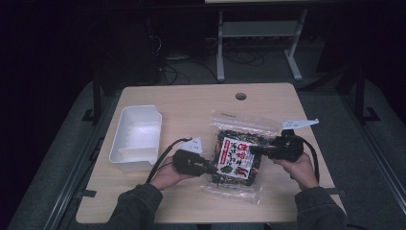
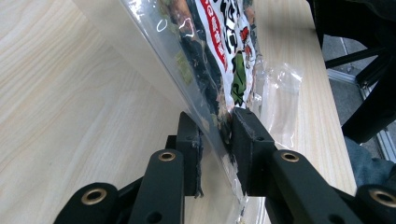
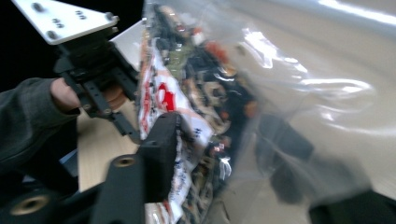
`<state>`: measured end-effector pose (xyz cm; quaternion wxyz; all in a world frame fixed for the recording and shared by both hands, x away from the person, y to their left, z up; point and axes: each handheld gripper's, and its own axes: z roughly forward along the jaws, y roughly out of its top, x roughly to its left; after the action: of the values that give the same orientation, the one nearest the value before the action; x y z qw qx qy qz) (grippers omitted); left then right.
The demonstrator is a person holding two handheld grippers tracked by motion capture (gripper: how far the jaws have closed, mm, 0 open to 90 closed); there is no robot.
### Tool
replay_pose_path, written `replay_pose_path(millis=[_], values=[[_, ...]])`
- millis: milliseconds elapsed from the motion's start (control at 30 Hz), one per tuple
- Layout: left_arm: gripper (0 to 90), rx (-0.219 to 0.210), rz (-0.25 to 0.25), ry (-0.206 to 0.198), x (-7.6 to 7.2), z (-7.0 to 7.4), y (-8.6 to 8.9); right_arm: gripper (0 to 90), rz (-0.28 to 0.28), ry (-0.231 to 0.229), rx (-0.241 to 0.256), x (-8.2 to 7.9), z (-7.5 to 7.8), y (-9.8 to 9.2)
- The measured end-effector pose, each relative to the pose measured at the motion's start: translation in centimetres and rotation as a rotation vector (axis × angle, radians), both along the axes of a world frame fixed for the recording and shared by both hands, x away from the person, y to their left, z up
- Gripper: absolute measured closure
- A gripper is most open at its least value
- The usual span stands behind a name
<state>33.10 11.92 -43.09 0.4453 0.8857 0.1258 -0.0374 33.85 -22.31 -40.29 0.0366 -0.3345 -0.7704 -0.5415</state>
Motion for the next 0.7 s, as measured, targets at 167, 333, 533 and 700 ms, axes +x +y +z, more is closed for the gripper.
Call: replay_pose_path(millis=[167, 333, 533, 700], values=[[73.2, -0.004, 0.029, 0.003, -0.1, -0.3, 1.1, 62.1, 0.043, -0.004, 0.016, 0.2, 0.7, 0.8], [73.3, -0.010, 0.047, 0.000, -0.2, -0.4, 2.1, 68.5, 0.083, -0.014, 0.039, 0.2, 1.3, 1.8], [72.8, -0.021, 0.062, -0.003, -0.4, -0.4, 2.9, 71.7, 0.122, -0.024, 0.053, 0.1, 2.0, 2.8], [68.7, -0.020, 0.081, -0.014, -0.6, -0.2, 3.7, 74.8, 0.153, -0.036, 0.061, -0.2, 2.8, 3.8]])
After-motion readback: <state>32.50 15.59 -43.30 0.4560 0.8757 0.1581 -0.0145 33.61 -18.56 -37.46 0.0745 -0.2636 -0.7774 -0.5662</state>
